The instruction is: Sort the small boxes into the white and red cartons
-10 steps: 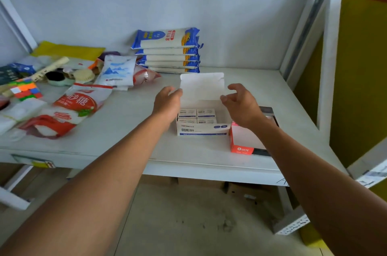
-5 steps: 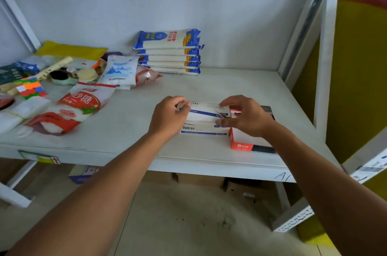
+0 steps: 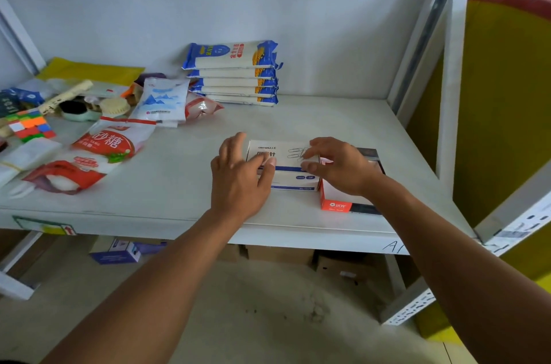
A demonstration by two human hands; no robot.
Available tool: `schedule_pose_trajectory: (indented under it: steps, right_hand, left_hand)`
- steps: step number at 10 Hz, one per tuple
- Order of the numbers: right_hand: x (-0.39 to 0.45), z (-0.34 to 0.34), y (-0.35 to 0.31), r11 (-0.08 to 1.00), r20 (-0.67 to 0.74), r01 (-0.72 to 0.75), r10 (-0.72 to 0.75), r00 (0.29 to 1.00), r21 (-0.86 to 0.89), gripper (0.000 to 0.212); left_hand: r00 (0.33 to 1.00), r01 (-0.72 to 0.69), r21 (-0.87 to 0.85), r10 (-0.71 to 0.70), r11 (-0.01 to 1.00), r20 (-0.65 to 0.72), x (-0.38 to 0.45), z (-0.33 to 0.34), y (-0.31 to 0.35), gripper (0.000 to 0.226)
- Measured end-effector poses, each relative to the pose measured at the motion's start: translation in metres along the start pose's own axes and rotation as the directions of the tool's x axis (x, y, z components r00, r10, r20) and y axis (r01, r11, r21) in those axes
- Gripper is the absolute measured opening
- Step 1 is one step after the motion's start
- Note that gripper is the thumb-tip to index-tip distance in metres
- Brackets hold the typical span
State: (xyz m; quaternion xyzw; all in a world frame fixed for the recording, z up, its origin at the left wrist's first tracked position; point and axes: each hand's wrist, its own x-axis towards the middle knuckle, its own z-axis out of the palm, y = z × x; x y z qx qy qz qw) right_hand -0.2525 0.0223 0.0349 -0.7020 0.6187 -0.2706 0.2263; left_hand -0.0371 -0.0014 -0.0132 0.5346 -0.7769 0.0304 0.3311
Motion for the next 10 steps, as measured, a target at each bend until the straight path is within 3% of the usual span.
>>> schedule_pose_trajectory:
  steps: [1, 2, 3, 5, 7, 8, 9, 10]
  right_hand:
    - [-0.004, -0.004, 0.003, 0.999, -0.167, -0.046, 0.043, 0.985, -0.016, 0.027]
    - [-0.006, -0.005, 0.011, 0.954, -0.212, -0.268, 0.235, 0.948, -0.138, 0.027]
    - [-0.013, 0.0, 0.012, 0.935, -0.038, -0.301, 0.299, 0.953, -0.186, 0.031]
    - [-0.02, 0.006, 0.005, 0.969, 0.015, -0.244, 0.245, 0.97, -0.038, 0.024]
    - [-0.021, 0.006, 0.009, 0.971, 0.027, -0.232, 0.233, 0.972, -0.053, 0.025]
    - [-0.02, 0.004, 0.008, 0.965, -0.032, -0.256, 0.255, 0.967, -0.055, 0.022]
    - [-0.018, 0.004, 0.009, 0.958, -0.127, -0.284, 0.28, 0.952, -0.021, 0.023]
    - [-0.019, 0.006, 0.003, 0.966, -0.172, -0.257, 0.259, 0.95, 0.039, 0.017]
  left_hand:
    - [0.994, 0.02, -0.136, -0.005, 0.991, 0.107, 0.005, 0.001, 0.005, 0.047]
    - [0.986, 0.056, -0.142, -0.032, 0.988, 0.166, 0.008, 0.005, 0.008, 0.051]
    - [0.985, 0.073, -0.105, -0.055, 0.992, 0.164, 0.012, 0.009, 0.009, 0.05]
    - [0.964, 0.134, -0.127, -0.099, 0.983, 0.246, 0.024, 0.013, 0.011, 0.052]
    - [0.955, 0.134, -0.154, -0.086, 0.979, 0.283, 0.026, 0.007, 0.011, 0.051]
    - [0.968, 0.136, -0.15, -0.099, 0.979, 0.232, 0.022, 0.004, 0.015, 0.049]
    - [1.0, 0.001, -0.125, -0.005, 0.992, -0.029, 0.016, -0.004, 0.017, 0.036]
    - [0.973, -0.165, -0.133, 0.138, 0.977, -0.187, 0.009, -0.013, 0.027, 0.021]
